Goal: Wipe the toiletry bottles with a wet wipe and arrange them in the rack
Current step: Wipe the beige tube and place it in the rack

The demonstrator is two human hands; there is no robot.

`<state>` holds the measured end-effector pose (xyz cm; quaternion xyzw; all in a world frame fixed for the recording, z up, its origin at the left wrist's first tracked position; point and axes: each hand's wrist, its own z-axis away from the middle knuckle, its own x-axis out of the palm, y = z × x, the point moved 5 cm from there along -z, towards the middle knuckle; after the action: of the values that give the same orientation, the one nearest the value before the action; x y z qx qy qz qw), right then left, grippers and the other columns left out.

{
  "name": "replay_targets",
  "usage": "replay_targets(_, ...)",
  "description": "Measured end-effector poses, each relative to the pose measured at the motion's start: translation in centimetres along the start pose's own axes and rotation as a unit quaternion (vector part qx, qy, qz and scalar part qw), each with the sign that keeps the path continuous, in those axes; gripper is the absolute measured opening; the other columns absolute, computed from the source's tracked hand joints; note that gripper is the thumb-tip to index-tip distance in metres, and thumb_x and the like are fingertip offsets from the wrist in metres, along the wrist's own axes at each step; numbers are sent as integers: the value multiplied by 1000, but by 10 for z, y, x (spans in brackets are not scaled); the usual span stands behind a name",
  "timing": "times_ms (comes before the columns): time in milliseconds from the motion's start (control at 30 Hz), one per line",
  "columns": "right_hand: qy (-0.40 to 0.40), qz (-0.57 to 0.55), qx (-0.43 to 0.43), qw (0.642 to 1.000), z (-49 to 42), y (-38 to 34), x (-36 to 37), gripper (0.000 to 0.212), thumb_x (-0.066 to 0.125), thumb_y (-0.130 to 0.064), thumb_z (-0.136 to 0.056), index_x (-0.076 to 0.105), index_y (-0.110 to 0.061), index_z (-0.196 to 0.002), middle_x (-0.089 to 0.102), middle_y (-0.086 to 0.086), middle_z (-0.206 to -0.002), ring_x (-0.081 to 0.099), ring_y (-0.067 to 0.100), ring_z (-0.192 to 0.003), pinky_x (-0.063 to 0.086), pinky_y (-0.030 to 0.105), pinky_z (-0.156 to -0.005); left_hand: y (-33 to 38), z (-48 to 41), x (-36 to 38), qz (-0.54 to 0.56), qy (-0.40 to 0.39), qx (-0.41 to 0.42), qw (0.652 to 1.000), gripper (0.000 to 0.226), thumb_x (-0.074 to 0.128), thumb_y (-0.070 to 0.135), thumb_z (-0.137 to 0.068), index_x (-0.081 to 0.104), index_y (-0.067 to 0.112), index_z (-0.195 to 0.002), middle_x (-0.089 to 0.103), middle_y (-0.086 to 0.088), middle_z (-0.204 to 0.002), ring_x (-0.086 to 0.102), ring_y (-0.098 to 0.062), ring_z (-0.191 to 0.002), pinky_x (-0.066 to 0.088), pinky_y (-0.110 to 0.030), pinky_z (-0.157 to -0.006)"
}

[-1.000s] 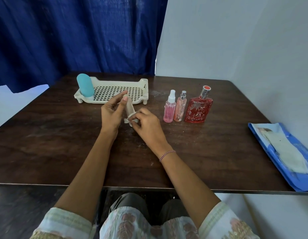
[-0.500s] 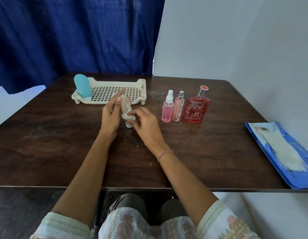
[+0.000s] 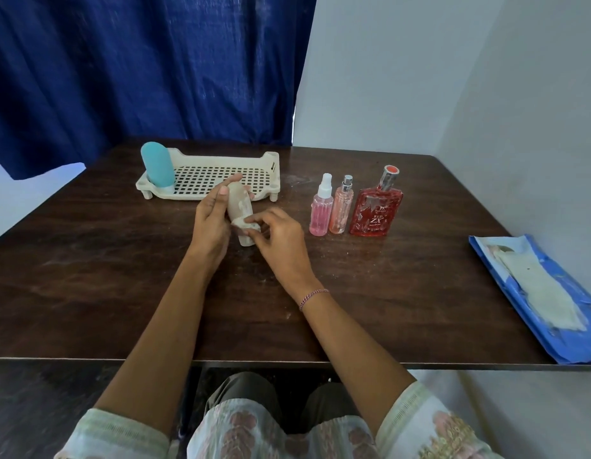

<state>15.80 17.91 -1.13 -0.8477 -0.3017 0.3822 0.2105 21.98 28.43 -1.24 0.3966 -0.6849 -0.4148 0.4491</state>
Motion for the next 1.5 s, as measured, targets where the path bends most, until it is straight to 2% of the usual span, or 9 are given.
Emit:
replay_targets(133, 7, -2, 34, 999, -1, 8, 0, 20, 73, -9, -79, 71, -7, -98, 66, 6, -95, 63, 15, -80, 55, 31, -76, -2, -2, -6, 22, -1, -2, 1000, 31, 31, 20, -103, 58, 16, -118, 65, -7, -103, 58, -18, -104, 43, -43, -103)
replay_targets(367, -32, 4, -45, 998, 2, -13, 4, 28, 74, -6, -75, 67, -2, -102, 61, 8, -97, 62, 18, -85, 55, 33, -80, -2, -3, -4, 34, 1, -13, 999, 31, 33, 21, -103, 57, 14, -120, 65, -6, -105, 60, -17, -102, 48, -38, -96)
replay_targets(567, 19, 6, -8, 1000, -4, 0, -4, 27, 71, -7, -80, 67, -3, -106, 61, 9, -101, 62, 19, -86, 54, 35, -82, -3, -2, 1, 43, -22, 2, 999, 32, 30, 19, -104, 55, 9, -121, 64, -8, -103, 62, -12, -96, 54, -25, -83)
replay_targets(800, -1, 35, -116, 993, 3, -27, 2, 24, 66, -3, -82, 66, 2, -106, 61, 11, -99, 60, 22, -94, 50, 29, -86, -4, -3, -1, 17, -42, 12, 999, 33, 34, 23, -103, 54, 8, -125, 62, -11, -106, 60, -16, -96, 52, -27, -85)
replay_targets(1033, 48, 37, -63, 996, -2, -13, -5, 20, 65, -2, -83, 67, -1, -103, 61, 9, -100, 60, 20, -94, 48, 25, -87, -3, 1, 2, 18, -48, 17, 999, 30, 32, 19, -103, 56, 12, -120, 66, -5, -107, 60, -16, -102, 50, -32, -94)
replay_targets(1100, 38, 33, -89, 995, -1, -18, -4, 17, 64, -2, -83, 68, 0, -99, 62, 11, -97, 61, 22, -91, 47, 26, -85, -1, 2, 4, 2, -45, 23, 999, 31, 32, 17, -103, 57, 12, -120, 67, -2, -105, 62, -14, -100, 51, -29, -91)
replay_targets(1200, 14, 47, -137, 989, 3, -28, 0, 12, 65, 0, -82, 68, 1, -94, 61, 12, -92, 61, 25, -90, 50, 30, -83, -1, 3, 6, -31, -56, 35, 997, 32, 33, 18, -103, 55, 8, -125, 63, -10, -112, 60, -16, -103, 49, -31, -94)
replay_targets(1300, 26, 30, -112, 993, -2, -24, -2, 12, 63, 1, -83, 68, 0, -94, 62, 11, -94, 61, 26, -97, 49, 33, -88, 1, 3, 8, -36, -64, 42, 996, 31, 32, 16, -103, 56, 10, -122, 61, -9, -116, 59, -17, -106, 48, -33, -96)
replay_targets(1500, 84, 9, -39, 996, -12, -4, -15, 11, 61, 1, -84, 67, -1, -93, 62, 9, -97, 61, 19, -90, 52, 34, -84, -1, 3, 10, -36, -66, 51, 996, 32, 30, 12, -103, 58, 16, -117, 63, 2, -116, 58, -11, -109, 45, -30, -98)
